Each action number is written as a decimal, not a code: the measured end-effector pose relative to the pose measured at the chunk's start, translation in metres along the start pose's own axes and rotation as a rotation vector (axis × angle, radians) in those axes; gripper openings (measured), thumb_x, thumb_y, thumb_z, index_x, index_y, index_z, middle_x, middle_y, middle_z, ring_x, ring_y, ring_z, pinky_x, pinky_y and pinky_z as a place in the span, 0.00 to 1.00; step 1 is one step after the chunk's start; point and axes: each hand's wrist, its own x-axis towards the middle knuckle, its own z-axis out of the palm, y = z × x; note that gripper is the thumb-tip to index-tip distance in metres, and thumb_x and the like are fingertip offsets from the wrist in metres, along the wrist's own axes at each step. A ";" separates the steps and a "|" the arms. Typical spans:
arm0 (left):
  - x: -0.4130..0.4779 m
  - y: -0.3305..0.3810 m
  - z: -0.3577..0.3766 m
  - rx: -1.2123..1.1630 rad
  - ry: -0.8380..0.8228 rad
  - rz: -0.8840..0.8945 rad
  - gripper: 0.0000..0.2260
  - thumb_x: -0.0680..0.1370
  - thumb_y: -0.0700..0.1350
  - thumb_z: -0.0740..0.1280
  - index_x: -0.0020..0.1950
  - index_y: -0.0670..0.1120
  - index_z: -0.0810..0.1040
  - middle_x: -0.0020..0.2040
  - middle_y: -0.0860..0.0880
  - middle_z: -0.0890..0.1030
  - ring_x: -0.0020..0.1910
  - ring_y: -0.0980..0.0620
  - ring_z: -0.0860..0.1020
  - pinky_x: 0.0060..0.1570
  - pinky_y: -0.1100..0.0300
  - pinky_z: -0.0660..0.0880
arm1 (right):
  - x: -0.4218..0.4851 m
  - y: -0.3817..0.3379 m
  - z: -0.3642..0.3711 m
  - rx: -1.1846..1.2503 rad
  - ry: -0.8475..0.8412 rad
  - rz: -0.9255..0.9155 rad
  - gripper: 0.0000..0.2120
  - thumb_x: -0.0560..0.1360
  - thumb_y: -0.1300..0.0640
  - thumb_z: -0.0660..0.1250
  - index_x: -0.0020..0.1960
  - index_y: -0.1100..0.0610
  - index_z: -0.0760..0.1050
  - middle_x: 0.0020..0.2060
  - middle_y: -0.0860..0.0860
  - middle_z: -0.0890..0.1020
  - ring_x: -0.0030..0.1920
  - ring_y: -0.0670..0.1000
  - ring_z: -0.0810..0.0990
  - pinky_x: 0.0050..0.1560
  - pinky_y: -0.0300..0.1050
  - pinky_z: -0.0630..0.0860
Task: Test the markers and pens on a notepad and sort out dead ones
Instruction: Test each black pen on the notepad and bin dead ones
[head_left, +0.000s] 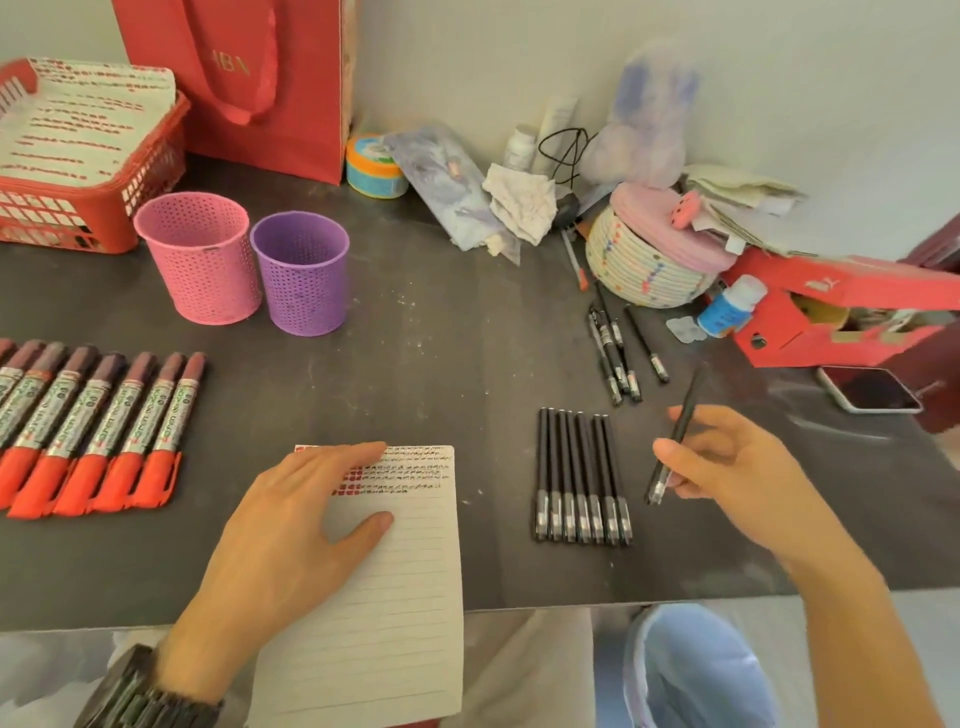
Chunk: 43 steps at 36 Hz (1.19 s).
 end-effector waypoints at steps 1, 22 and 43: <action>0.000 0.000 0.000 0.003 0.000 0.000 0.24 0.73 0.57 0.74 0.68 0.62 0.72 0.61 0.68 0.75 0.63 0.62 0.71 0.64 0.57 0.68 | 0.004 0.007 -0.005 -0.056 -0.011 0.048 0.25 0.70 0.48 0.77 0.64 0.51 0.74 0.38 0.51 0.87 0.38 0.50 0.86 0.44 0.49 0.84; 0.000 0.011 -0.002 -0.008 0.008 -0.049 0.24 0.72 0.56 0.74 0.67 0.61 0.74 0.59 0.68 0.75 0.58 0.68 0.66 0.64 0.54 0.68 | 0.021 0.048 0.011 -0.315 -0.064 0.097 0.14 0.76 0.53 0.74 0.60 0.50 0.77 0.35 0.43 0.86 0.34 0.44 0.85 0.36 0.35 0.81; 0.000 0.011 -0.002 0.016 0.007 -0.025 0.23 0.73 0.56 0.74 0.66 0.61 0.74 0.55 0.74 0.69 0.58 0.70 0.64 0.63 0.56 0.66 | 0.019 0.050 0.021 -0.279 -0.068 0.068 0.08 0.77 0.52 0.73 0.54 0.45 0.76 0.37 0.37 0.85 0.34 0.44 0.85 0.35 0.36 0.81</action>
